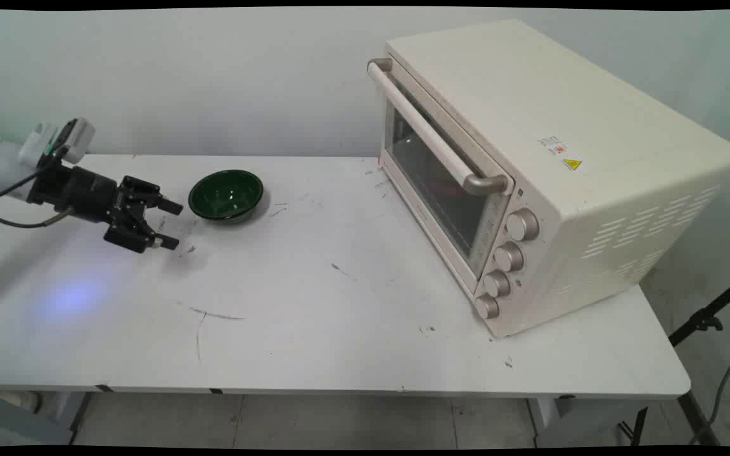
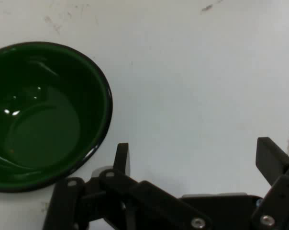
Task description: Open the oven
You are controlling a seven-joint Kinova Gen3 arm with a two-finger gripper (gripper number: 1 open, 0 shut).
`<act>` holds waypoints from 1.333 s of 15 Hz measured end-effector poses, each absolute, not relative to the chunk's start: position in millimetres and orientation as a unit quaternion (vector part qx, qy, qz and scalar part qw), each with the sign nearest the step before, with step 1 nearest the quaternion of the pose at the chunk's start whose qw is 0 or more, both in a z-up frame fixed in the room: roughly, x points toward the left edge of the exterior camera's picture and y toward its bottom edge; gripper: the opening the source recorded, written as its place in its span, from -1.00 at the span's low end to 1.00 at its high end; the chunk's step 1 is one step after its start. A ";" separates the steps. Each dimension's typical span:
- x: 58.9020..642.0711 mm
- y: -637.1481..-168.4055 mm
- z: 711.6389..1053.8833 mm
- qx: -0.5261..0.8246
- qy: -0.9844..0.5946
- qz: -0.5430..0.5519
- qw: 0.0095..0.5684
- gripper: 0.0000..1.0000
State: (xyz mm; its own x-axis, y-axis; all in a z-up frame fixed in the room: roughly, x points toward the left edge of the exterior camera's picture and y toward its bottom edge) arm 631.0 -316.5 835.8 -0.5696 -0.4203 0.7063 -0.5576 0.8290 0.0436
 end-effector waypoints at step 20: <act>491.6 -348.2 966.2 0.351 -0.830 0.141 0.410 1.00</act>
State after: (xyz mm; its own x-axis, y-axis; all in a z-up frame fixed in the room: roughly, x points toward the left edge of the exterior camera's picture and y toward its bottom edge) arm 491.6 -348.2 966.2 -0.4171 -0.4668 0.7798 -0.6987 0.7134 0.0533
